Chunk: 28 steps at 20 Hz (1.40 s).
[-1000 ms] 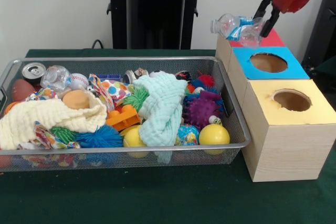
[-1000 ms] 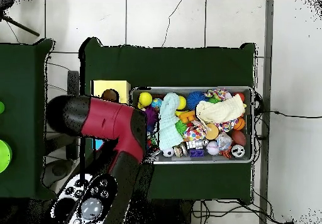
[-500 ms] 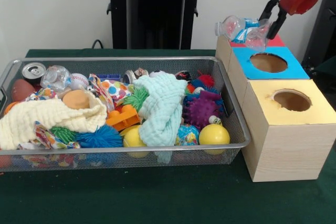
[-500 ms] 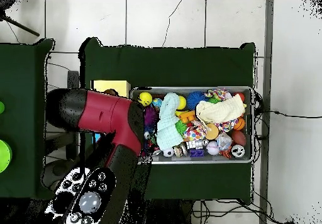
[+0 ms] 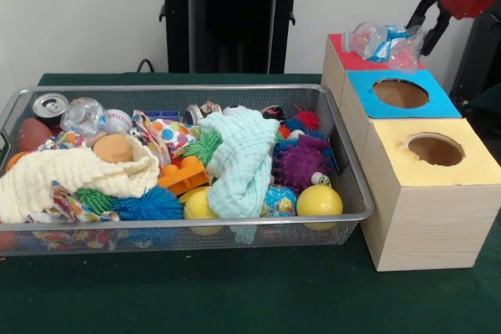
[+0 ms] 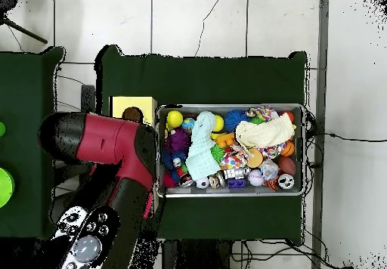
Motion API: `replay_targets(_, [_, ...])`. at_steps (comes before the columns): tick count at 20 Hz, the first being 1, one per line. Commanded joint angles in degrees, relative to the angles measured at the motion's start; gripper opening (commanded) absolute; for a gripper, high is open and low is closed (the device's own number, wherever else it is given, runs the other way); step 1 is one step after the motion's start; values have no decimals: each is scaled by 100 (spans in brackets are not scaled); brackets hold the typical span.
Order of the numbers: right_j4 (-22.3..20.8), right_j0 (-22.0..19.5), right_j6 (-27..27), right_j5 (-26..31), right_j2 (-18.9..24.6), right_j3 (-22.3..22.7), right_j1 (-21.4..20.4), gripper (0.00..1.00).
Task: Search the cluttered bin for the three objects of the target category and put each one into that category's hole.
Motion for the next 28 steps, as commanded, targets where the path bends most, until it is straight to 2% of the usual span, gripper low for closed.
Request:
replay_targets(1, [53, -60, 909, 78, 684, 325, 223, 0])
replay_targets(5, [120, -57, 913, -268, 752, 420, 291, 0])
replay_targets(13, [152, -85, 863, -504, 832, 576, 332, 0])
replay_targets(20, [258, -58, 926, -925, 919, 921, 337, 0])
replay_targets(28, [365, -22, 1050, -1137, 971, 1220, 307, 0])
